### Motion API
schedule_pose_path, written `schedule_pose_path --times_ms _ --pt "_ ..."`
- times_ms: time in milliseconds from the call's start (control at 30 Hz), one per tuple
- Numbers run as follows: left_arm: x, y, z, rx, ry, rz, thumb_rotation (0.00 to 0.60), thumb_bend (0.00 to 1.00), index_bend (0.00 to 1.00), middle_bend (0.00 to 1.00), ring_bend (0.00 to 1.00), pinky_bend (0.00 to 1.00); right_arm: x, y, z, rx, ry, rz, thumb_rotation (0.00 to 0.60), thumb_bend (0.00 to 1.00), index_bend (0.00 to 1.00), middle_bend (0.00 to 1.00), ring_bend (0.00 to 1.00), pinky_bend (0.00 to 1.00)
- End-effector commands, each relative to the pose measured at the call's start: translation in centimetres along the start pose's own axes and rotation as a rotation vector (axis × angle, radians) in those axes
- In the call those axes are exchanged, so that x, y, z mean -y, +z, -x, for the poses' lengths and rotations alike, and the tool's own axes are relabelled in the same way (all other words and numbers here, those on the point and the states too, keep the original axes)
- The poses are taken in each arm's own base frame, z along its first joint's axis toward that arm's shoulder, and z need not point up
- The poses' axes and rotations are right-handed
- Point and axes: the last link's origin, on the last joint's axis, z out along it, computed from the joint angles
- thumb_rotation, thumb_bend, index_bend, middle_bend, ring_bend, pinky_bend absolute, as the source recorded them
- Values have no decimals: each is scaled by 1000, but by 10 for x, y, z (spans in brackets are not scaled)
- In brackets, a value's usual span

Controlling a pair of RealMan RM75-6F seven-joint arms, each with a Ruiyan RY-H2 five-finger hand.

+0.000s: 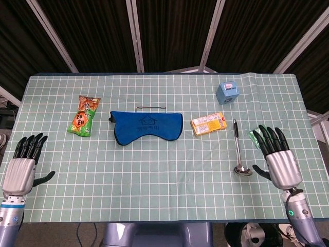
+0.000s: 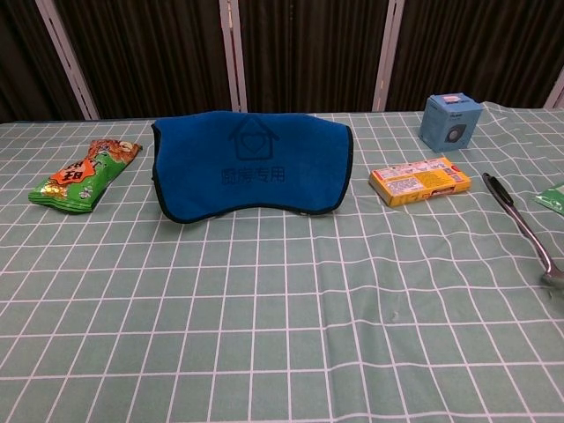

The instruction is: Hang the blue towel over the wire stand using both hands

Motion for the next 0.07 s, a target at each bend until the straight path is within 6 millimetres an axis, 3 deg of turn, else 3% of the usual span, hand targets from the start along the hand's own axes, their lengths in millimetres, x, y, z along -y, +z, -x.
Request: schedule_pose_path --times_ms 33,67 --pt "1 -14 2 -14 -2 10 600 27 0 0 0 0 -4 -14 1 6 2 34 600 0 0 0 0 0" --pt "1 -16 2 -18 -3 9 600 26 0 0 0 0 -5 -16 1 5 0 38 600 0 0 0 0 0"
